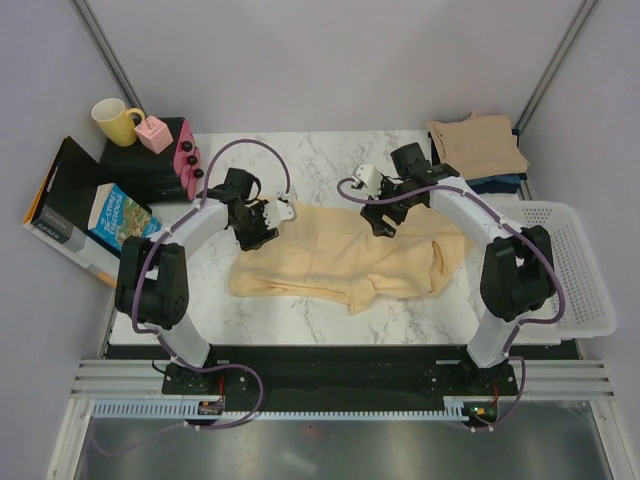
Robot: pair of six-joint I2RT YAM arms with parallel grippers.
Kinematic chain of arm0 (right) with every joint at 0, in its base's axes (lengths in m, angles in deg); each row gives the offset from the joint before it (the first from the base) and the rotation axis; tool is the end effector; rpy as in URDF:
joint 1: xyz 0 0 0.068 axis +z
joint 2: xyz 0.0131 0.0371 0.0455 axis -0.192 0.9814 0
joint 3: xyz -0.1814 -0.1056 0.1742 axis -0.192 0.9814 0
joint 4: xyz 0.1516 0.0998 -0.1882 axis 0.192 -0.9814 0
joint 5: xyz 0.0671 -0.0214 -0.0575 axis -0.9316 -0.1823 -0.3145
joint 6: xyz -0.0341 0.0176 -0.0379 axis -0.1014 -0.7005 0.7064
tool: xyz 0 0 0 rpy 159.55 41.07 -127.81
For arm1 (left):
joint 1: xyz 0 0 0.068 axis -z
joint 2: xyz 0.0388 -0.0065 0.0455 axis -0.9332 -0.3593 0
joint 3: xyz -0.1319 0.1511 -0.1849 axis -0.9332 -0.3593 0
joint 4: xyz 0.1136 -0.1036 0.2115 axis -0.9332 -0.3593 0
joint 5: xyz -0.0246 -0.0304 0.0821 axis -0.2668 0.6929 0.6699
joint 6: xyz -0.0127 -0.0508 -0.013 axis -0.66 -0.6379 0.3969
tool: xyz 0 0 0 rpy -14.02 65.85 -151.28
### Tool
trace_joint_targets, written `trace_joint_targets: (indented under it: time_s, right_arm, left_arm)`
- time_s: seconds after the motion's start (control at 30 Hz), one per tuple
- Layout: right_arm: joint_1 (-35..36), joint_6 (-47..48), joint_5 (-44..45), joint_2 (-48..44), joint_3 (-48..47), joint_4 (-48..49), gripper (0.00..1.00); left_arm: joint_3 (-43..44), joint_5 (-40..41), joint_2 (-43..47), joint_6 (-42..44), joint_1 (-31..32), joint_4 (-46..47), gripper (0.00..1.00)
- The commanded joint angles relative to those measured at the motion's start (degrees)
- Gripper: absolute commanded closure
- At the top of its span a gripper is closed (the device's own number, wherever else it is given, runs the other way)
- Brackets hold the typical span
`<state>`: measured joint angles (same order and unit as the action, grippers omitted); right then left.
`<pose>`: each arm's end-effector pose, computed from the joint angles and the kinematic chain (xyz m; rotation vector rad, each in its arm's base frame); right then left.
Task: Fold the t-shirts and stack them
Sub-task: Move the tshirt to the center of the board, then flatten the tshirt out
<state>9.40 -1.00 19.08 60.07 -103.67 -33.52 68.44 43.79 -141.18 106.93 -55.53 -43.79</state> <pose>0.3458 0.1439 0.2578 -1.4167 2.1363 0.3947 0.3222 -0.0856 0.2060 1.6212 2.1649 -0.1130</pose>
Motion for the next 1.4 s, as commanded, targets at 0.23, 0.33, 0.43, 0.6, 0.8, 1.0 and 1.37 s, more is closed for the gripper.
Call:
trace_joint_targets:
  time_s: [0.23, 0.33, 0.43, 0.6, 0.8, 1.0, 1.37]
  right_arm:
    - [3.53, -2.98, 3.23, 7.18, -2.85, 7.12, 0.17]
    - [3.96, -2.63, 3.05, 7.8, -2.06, 7.65, 0.17]
    - [4.4, -2.19, 2.62, 8.5, -1.44, 7.91, 0.17]
    - [6.5, -0.61, 1.56, 8.94, -0.48, 7.74, 0.18]
    - [8.97, 0.18, 1.82, 11.13, 0.85, 7.74, 0.23]
    - [9.33, 0.36, 3.14, 13.42, 0.67, 7.47, 0.52]
    - [9.41, 4.04, 10.52, 9.22, 0.67, 5.81, 1.0]
  left_arm:
    - [3.73, 5.98, -3.38, -4.61, 3.99, 2.51, 0.4]
    - [3.73, 7.56, -5.3, -4.96, 4.26, 2.51, 0.41]
    - [3.2, 7.91, -6.54, -5.92, 4.34, 2.51, 0.42]
    - [1.97, 8.26, -6.81, -6.8, 4.34, 2.42, 0.42]
    - [1.36, 8.62, -7.51, -8.38, 4.43, 2.24, 0.42]
    - [0.04, 9.06, -8.21, -9.0, 4.96, 1.89, 0.43]
    - [-1.72, 13.01, -12.34, -11.99, 6.72, 1.27, 0.98]
